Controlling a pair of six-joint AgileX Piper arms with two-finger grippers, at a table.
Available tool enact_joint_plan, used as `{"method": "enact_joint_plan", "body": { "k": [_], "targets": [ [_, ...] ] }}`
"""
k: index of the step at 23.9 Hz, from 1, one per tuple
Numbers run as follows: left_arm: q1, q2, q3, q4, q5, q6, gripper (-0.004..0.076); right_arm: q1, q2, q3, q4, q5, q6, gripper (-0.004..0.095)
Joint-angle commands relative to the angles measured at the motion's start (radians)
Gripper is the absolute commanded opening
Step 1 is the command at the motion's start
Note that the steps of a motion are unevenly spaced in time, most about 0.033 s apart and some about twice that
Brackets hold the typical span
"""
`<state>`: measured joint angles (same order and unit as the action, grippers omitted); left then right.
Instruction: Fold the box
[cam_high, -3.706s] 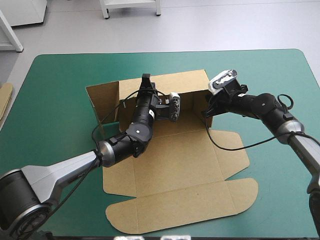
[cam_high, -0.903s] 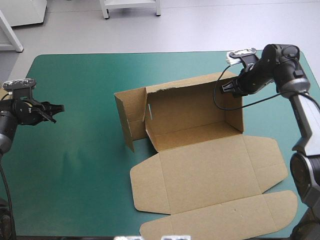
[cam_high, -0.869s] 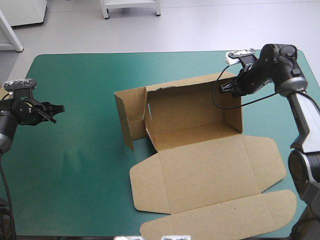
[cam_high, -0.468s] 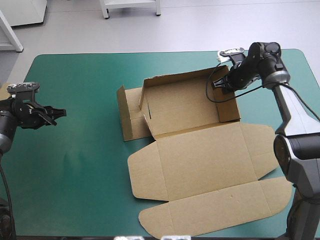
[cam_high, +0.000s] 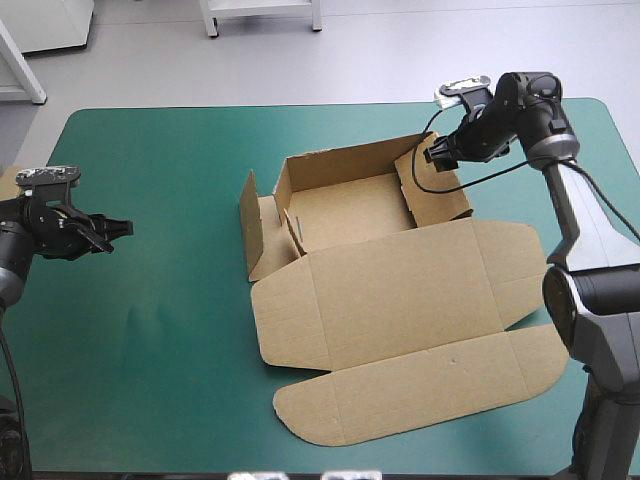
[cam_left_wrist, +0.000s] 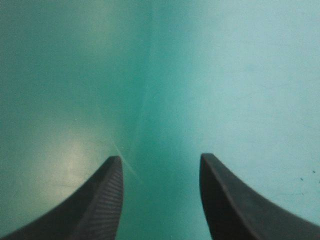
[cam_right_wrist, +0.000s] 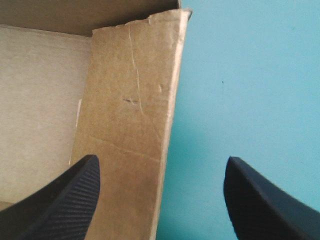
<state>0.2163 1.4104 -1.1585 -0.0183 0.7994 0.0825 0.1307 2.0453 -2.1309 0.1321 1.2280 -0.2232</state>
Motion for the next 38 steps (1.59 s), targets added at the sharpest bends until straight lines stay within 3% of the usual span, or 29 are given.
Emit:
{"method": "enact_joint_plan", "body": {
  "k": [1, 6, 11, 14, 18, 29, 31, 34, 38],
  "targets": [
    [0.001, -0.034, -0.026, -0.006, -0.040, 0.001, 0.0349, -0.003, -0.147, -0.045, -0.015, 0.014, 0.017, 0.0647],
    [0.001, -0.034, -0.026, -0.040, -0.056, 0.001, 0.0349, 0.039, -0.256, 0.005, -0.121, 0.017, 0.045, 0.0625],
    [0.001, -0.034, -0.026, -0.054, -0.056, 0.008, 0.0349, 0.159, -0.349, 0.134, -0.297, 0.006, 0.149, 0.0625],
    [0.001, -0.034, -0.026, -0.051, -0.053, 0.010, 0.0349, 0.181, -0.356, 0.209, -0.287, -0.052, 0.164, 0.0625],
    [0.001, -0.034, -0.026, -0.051, -0.048, 0.010, 0.0349, 0.152, -0.286, 0.263, -0.299, -0.212, 0.202, 0.0627],
    [0.001, -0.034, -0.026, -0.051, -0.038, 0.012, 0.0349, 0.092, -0.054, 0.222, -0.177, -0.285, 0.135, 0.0598],
    [0.001, -0.034, -0.026, -0.055, -0.037, 0.012, 0.0349, 0.092, -0.029, 0.186, -0.171, -0.287, 0.127, 0.0476],
    [0.001, -0.034, -0.026, -0.074, -0.030, 0.038, 0.0349, 0.092, -0.017, 0.173, -0.171, -0.283, 0.092, 0.0002],
    [0.001, -0.034, -0.026, -0.098, -0.041, 0.040, 0.0349, 0.092, -0.017, 0.173, -0.171, -0.255, 0.092, -0.0019]
  ]
}}
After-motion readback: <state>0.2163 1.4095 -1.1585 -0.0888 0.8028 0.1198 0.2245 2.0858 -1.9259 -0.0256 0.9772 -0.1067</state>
